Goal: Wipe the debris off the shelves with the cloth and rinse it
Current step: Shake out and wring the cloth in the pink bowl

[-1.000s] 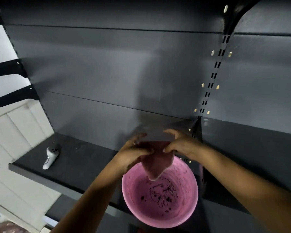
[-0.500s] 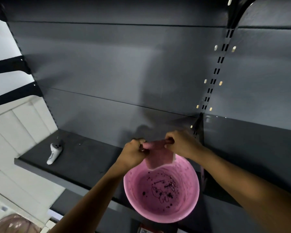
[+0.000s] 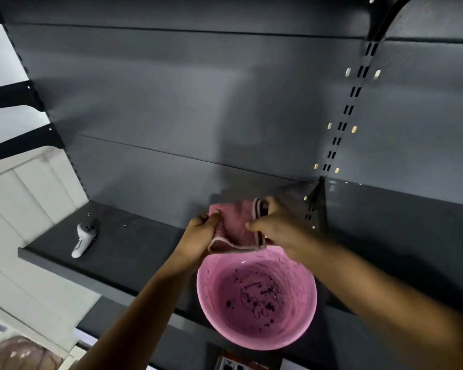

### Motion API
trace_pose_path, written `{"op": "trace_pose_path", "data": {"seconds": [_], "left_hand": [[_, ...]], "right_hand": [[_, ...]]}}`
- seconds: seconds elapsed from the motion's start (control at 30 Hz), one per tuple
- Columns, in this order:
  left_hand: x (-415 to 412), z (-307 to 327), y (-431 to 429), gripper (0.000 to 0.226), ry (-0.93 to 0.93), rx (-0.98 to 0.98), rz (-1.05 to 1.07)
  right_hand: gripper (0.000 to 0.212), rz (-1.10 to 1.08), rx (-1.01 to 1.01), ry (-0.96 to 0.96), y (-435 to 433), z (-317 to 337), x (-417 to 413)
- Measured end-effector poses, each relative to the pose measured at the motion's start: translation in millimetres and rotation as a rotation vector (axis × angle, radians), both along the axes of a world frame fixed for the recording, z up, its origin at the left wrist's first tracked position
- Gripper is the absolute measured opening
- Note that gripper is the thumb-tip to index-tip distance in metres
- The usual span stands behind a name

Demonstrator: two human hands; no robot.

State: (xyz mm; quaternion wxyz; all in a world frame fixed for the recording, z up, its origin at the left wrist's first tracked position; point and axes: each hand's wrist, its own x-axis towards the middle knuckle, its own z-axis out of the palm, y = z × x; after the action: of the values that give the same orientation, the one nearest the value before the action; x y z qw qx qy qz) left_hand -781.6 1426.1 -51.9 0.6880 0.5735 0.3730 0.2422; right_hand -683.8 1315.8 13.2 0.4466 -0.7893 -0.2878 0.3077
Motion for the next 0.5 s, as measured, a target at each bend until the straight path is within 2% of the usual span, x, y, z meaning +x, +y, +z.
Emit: {"op": "trace_pose_path", "data": {"seconds": [0.07, 0.1, 0.17, 0.27, 0.4, 0.5], "left_hand": [[-11.5, -3.5, 0.5, 0.029, -0.054, -0.104, -0.140], [-18.2, -6.7, -0.9, 0.028, -0.066, -0.161, -0.219], [-28.9, -22.8, -1.8, 0.032, -0.036, -0.252, -0.317], [-36.4, -59.4, -4.7, 0.036, 0.094, -0.291, -0.337], [-33.8, -101.9, -17.0, 0.039, 0.327, -0.204, -0.396], [-15.9, -124.6, -18.5, 0.032, 0.453, -0.057, -0.415]], "right_hand": [[0.042, -0.150, 0.178, -0.019, -2.5, -19.0, -17.1], [0.039, -0.207, 0.275, 0.033, -6.8, -30.7, -26.8], [0.029, -0.297, 0.336, 0.120, -15.2, -64.0, -40.3], [0.025, -0.416, 0.230, 0.262, -26.9, -130.7, -41.7], [0.040, -0.533, 0.016, 0.470, -36.5, -205.9, -15.1], [0.044, -0.521, -0.071, 0.462, -31.9, -229.3, -1.7]]}}
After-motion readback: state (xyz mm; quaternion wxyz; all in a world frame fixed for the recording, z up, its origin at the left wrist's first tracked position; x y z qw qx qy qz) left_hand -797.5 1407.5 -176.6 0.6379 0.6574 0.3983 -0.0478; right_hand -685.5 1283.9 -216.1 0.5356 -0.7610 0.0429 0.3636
